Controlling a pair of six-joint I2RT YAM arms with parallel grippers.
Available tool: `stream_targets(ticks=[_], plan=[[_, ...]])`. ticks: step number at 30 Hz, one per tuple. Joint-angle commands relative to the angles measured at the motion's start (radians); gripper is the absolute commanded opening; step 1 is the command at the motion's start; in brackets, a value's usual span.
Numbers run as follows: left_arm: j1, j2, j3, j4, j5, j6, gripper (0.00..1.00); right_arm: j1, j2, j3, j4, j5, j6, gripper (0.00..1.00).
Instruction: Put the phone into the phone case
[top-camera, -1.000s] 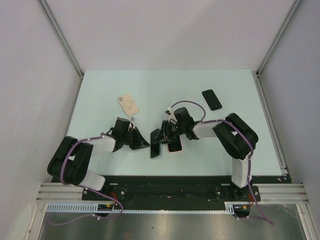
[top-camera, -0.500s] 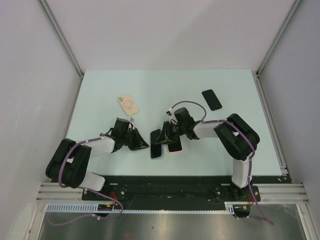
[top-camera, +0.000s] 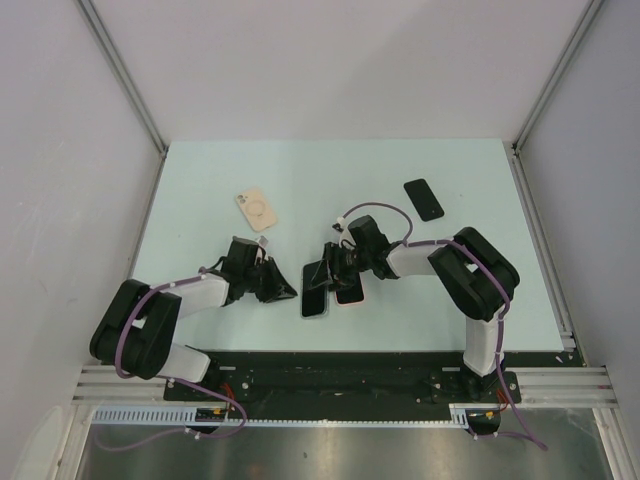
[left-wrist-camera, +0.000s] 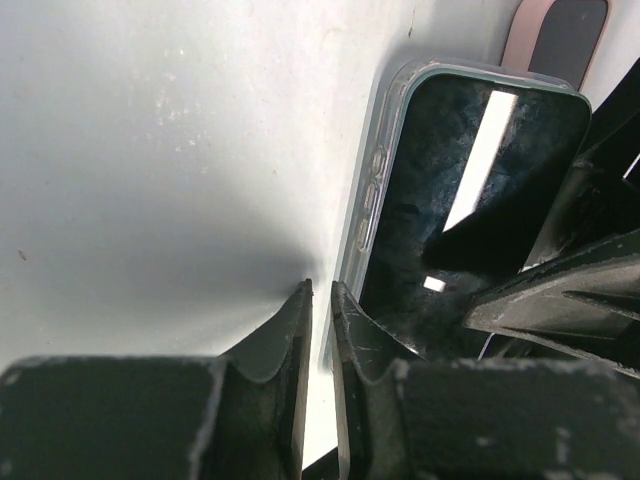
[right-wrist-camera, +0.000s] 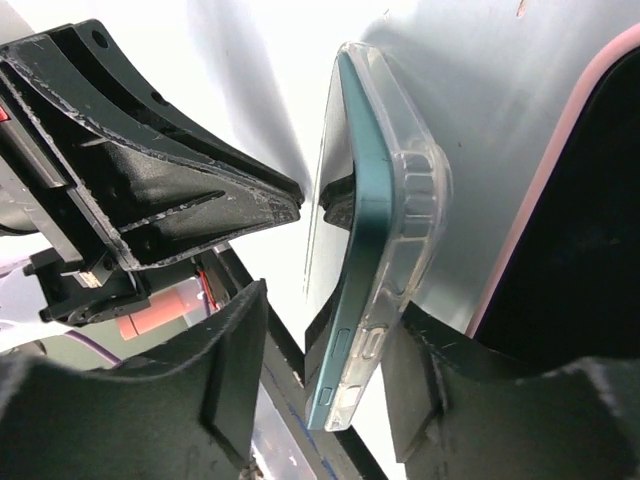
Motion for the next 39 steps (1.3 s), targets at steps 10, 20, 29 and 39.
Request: stream_targets(ticks=[10, 20, 29, 39], plan=[[-0.008, -0.020, -0.033, 0.050, 0.029, -0.003, 0.18, -0.019, -0.057, -0.008, 0.123, -0.068, 0.051, 0.42], [-0.010, -0.002, -0.041, 0.078, 0.038, -0.014, 0.18, -0.024, -0.044, -0.022, 0.154, -0.062, 0.071, 0.18], [-0.008, 0.011, -0.039, 0.087, 0.043, -0.020, 0.18, -0.025, -0.040, -0.022, 0.143, -0.038, 0.068, 0.00], [-0.008, -0.119, 0.000, 0.031, 0.064, 0.055, 0.35, -0.070, -0.103, -0.022, 0.154, -0.151, 0.022, 0.00]])
